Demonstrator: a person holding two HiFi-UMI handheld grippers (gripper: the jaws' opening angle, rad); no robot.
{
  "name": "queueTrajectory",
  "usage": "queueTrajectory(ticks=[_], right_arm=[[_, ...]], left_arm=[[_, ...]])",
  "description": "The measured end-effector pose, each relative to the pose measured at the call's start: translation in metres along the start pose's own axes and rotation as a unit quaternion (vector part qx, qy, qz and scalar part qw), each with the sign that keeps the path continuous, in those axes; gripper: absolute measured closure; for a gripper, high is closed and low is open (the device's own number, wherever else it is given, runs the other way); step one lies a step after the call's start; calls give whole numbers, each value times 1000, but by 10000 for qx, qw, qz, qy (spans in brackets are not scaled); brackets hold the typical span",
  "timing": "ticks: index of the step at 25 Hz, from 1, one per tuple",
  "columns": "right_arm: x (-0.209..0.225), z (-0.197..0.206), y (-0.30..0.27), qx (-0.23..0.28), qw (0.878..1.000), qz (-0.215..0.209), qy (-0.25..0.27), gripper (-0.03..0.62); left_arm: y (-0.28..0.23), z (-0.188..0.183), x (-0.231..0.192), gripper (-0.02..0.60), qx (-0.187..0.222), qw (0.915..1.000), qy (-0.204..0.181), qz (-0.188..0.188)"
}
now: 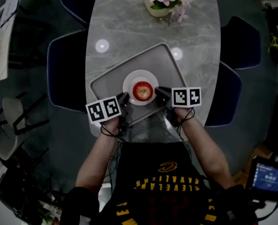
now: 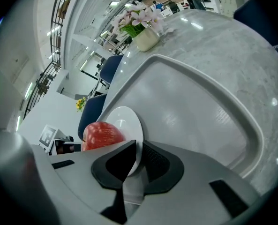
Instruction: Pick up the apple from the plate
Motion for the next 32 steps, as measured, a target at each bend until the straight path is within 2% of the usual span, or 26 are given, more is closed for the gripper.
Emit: queueTrajectory(ticks=[10, 23, 32], right_arm=[[3, -2, 10, 103, 9994, -130, -290, 548], [20, 21, 32, 337, 9974, -212, -598, 548], [29, 47, 64, 577, 9951, -263, -752, 548]], left_arm=[[-3, -1, 6, 540, -143, 9998, 96, 116], [-8, 15, 25, 541, -335, 9992, -204, 99], [-6, 39, 45, 541, -473, 9980, -368, 192]])
Point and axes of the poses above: the fingertips, and each gripper's own axes: y backward along the fingers, x to its right, z out of its underside, the point moved 7 cm from there along y, backward along the fingers, and after that the axes turned 2 degrees about x, right-handed, at the moved point
